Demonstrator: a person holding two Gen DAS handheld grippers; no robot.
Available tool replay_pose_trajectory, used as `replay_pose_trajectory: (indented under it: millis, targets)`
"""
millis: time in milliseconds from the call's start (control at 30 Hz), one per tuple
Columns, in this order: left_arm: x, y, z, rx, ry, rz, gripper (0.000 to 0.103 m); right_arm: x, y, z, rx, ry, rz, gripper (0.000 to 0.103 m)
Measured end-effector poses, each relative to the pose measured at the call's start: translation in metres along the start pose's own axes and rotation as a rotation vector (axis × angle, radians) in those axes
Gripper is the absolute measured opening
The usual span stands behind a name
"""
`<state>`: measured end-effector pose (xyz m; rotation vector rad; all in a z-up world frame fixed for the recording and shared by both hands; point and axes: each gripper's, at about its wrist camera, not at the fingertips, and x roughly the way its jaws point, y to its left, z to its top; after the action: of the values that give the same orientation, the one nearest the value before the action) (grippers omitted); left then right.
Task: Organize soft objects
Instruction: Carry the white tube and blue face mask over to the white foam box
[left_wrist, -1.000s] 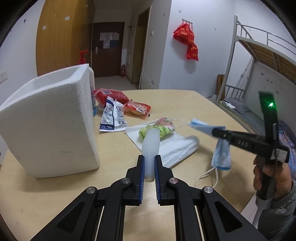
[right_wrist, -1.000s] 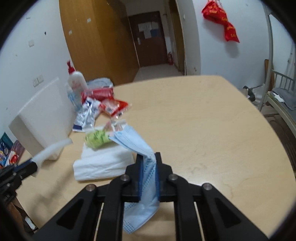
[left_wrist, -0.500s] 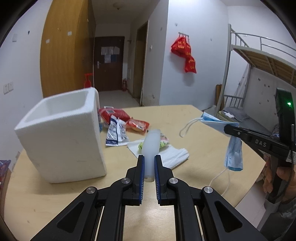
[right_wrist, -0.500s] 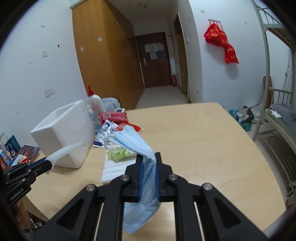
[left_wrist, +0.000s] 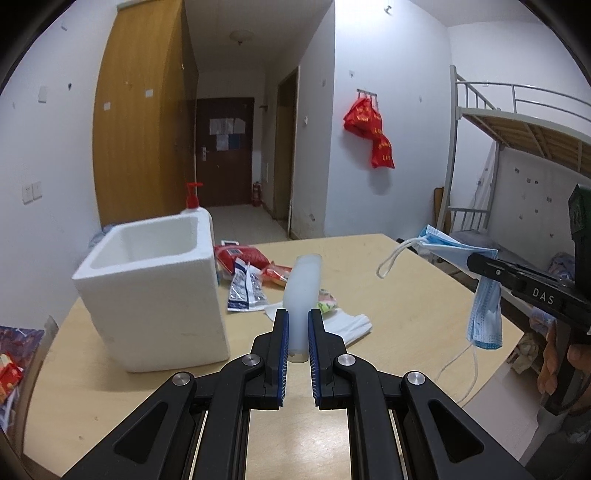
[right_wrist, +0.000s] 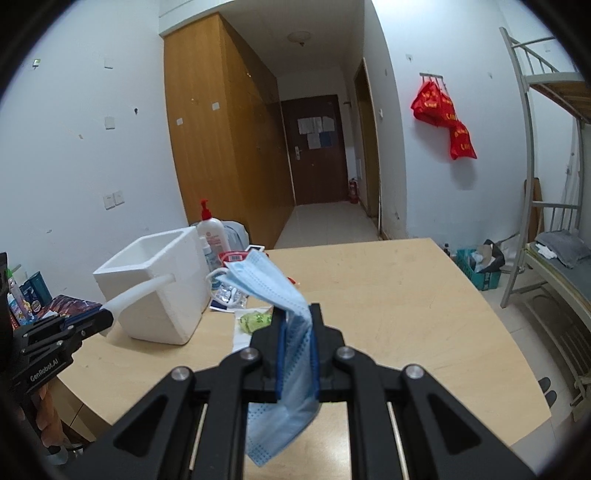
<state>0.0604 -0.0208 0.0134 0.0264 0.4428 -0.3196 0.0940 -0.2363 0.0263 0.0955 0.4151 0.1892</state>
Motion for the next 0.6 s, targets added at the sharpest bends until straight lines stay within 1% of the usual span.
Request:
replay_pose_trajectory:
  millis: [200,300,500,600]
  targets:
    - [-0.01,0.002,0.003,0.004,-0.017,0.011,0.011,-0.005,0.005,0.001,-0.016,-0.018,0.026,0.014]
    - [-0.017,0.007,0.003,-0.004,-0.024,0.028,0.011,-0.003,0.012,0.003,-0.027,-0.018,0.055,0.014]
    - [-0.03,0.018,0.004,-0.018,-0.038,0.085,0.011,0.006,0.031,0.007,-0.056,-0.022,0.129,0.014]
    - [-0.036,0.028,0.005,-0.028,-0.047,0.127,0.011,0.013,0.042,0.008,-0.072,-0.018,0.171,0.014]
